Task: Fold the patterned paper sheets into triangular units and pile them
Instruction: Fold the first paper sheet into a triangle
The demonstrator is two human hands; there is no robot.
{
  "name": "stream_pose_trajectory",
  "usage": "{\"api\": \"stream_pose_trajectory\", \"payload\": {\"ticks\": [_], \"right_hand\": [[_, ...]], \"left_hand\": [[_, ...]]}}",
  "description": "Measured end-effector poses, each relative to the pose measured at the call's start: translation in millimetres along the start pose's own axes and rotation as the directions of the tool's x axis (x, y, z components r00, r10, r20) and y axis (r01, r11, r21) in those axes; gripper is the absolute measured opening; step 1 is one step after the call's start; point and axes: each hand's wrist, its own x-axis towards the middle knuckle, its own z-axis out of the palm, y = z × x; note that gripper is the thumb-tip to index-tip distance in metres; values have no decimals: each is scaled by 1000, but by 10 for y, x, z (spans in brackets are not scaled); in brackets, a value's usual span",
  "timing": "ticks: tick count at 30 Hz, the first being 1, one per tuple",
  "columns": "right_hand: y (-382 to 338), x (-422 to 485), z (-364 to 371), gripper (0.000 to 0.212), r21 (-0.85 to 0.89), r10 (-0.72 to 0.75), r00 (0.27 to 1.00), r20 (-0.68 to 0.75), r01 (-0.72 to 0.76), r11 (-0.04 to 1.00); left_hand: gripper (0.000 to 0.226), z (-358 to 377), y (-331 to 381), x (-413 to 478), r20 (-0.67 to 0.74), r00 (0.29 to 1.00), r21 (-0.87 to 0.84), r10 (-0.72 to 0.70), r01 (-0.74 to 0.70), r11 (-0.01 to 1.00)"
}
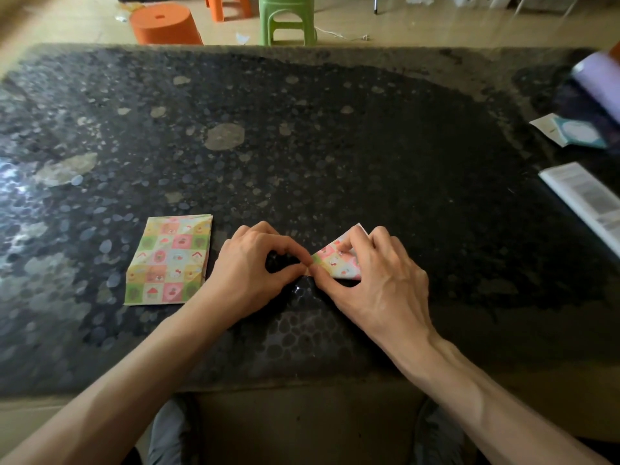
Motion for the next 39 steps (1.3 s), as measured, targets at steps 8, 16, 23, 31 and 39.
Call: {"api": "stream_pose_trajectory", "payload": {"ticks": [8, 16, 23, 31, 39], "right_hand": [[4, 18, -63, 49, 30, -3, 999, 41, 2, 1000], [23, 31, -97, 45, 69, -3, 995, 99, -4, 998], [73, 74, -126, 44, 116, 12, 983, 186, -34, 993], [109, 94, -153, 43, 144, 11, 972, 235, -46, 989], [120, 107, -171, 40, 166, 19, 967, 253, -63, 984]], "left_hand": [[10, 16, 53, -24, -12, 999, 10, -40, 40, 999], [14, 74, 62, -28, -67, 996, 48, -59, 62, 997], [10, 85, 77, -27, -78, 995, 81, -67, 73, 994], [19, 81, 62, -46, -88, 994, 95, -58, 66, 993], [17, 85, 98, -32, -85, 995, 96, -59, 67, 993]]}}
